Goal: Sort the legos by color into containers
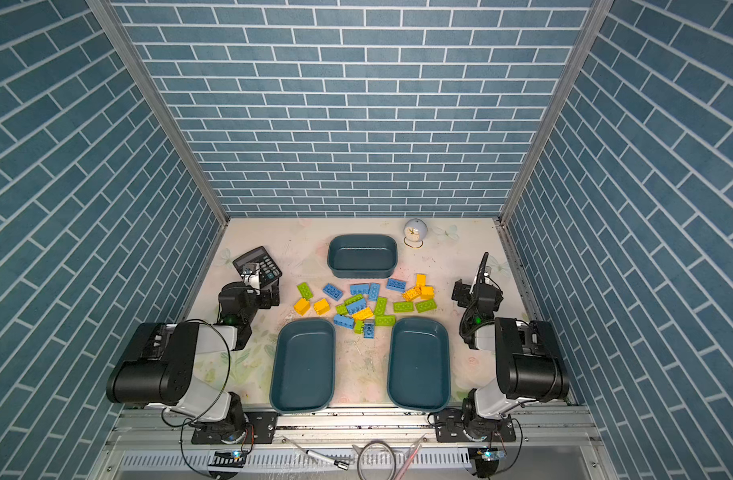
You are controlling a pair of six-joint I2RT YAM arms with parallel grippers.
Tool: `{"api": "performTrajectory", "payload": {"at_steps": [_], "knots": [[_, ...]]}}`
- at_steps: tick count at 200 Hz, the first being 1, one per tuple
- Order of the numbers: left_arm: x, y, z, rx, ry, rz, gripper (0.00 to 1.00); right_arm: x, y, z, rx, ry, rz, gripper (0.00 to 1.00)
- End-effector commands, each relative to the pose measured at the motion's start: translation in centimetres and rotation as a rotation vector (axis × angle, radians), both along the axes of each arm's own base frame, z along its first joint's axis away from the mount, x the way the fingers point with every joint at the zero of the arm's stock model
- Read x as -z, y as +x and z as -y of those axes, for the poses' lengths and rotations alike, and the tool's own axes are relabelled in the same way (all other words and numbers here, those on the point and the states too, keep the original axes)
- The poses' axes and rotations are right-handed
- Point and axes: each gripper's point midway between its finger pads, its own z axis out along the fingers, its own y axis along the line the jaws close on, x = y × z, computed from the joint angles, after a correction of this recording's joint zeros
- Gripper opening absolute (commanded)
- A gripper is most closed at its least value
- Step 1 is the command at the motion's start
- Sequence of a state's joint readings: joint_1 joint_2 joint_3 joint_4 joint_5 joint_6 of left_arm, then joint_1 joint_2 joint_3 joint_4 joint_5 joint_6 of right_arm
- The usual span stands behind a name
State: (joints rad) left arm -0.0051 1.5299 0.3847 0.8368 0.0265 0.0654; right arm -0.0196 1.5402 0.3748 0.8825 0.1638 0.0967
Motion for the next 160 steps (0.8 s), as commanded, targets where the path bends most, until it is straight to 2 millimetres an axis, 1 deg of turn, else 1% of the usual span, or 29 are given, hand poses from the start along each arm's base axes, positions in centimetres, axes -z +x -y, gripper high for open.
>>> {"api": "performTrajectory", "payload": {"at_steps": [1,128,143,148,160], "knots": [[-0.8,0.4,0.3,0.018,0.006,0.028,1.0,-0.4,0.3,-0.2,-0.022,-0.024,0.011,0.99],[-0.8,0.4,0.3,0.019,0.004,0.026,1.0,-0.5,0.3,-0.2,-0.023,-0.019,0.012,0.99],[-1.3,0.3,0.5,0.027,0.009,0.032,1.0,-0.7,0.1,-0.4,-0.035,-0.02,0.02,0.99],[-1.6,0.3,0.6,0.031,0.012,0.03,1.0,-1.1,0.1,-0.7,-0.049,-0.02,0.028,0.99],[-2.8,0.2,0.7,0.033,0.018,0.026,1.0,-1.7,-0.1,-1.2,-0.079,-0.022,0.029,0.99]]}}
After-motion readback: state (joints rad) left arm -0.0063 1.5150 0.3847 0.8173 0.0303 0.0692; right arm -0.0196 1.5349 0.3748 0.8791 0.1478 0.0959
